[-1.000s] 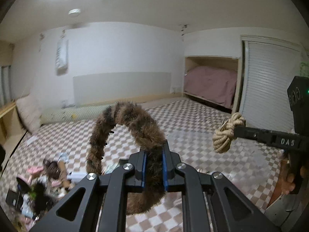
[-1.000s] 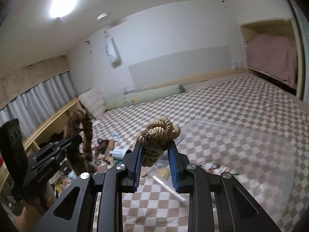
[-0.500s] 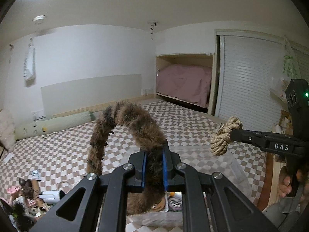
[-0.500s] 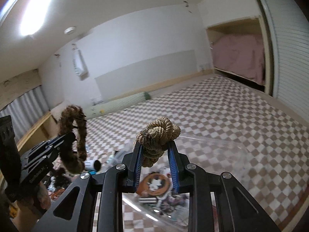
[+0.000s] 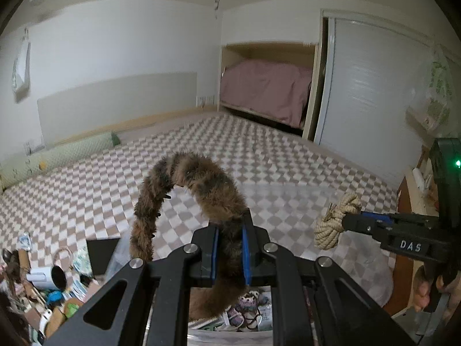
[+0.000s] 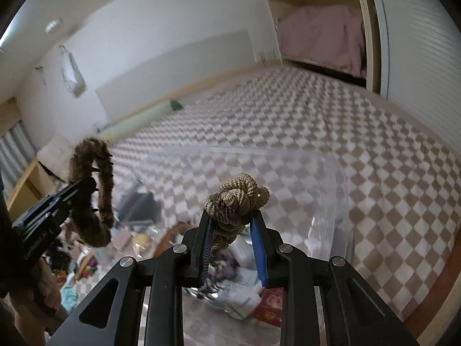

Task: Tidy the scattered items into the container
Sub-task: 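Lower the rope knot into the box and open the right gripper while the left releases the ring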

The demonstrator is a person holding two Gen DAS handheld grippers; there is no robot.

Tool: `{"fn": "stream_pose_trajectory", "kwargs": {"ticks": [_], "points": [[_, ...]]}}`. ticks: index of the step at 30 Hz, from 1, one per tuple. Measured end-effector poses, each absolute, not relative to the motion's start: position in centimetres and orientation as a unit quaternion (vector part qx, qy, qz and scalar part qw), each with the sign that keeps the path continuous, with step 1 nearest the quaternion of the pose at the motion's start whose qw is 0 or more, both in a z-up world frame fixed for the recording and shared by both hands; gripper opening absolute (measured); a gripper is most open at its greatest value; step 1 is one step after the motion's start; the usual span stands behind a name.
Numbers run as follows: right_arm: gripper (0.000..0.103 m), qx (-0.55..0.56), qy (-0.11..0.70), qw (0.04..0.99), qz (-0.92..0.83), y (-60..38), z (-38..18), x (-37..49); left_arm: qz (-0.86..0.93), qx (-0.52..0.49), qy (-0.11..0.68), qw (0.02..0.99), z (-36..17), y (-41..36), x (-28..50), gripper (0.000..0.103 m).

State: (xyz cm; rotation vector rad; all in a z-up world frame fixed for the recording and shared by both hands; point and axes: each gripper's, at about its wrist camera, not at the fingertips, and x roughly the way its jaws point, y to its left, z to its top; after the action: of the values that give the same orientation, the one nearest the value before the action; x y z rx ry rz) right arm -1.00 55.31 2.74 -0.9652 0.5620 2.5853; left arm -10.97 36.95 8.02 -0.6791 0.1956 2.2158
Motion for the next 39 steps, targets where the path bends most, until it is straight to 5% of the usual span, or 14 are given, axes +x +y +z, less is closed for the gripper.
{"fn": "stream_pose_trajectory", "kwargs": {"ticks": [32, 34, 36, 39], "points": [[0.027, -0.449, 0.220, 0.235, 0.834, 59.8, -2.2, -5.6, 0.840, -0.338, 0.101, 0.412, 2.0, 45.2, -12.2, 0.014], [0.027, -0.450, 0.220, 0.233, 0.834, 59.8, -2.1, -5.7, 0.844, -0.342, 0.095, 0.401, 2.0, 44.9, -12.5, 0.027], [0.028, -0.447, 0.221, 0.232, 0.835, 59.8, -2.0, -5.6, 0.850, -0.337, 0.093, 0.394, 2.2, 44.7, -12.6, 0.062], [0.031, -0.449, 0.217, 0.231, 0.835, 59.8, -2.0, -5.7, 0.859, -0.326, 0.091, 0.385, 2.6, 44.4, -12.6, 0.066]]}}
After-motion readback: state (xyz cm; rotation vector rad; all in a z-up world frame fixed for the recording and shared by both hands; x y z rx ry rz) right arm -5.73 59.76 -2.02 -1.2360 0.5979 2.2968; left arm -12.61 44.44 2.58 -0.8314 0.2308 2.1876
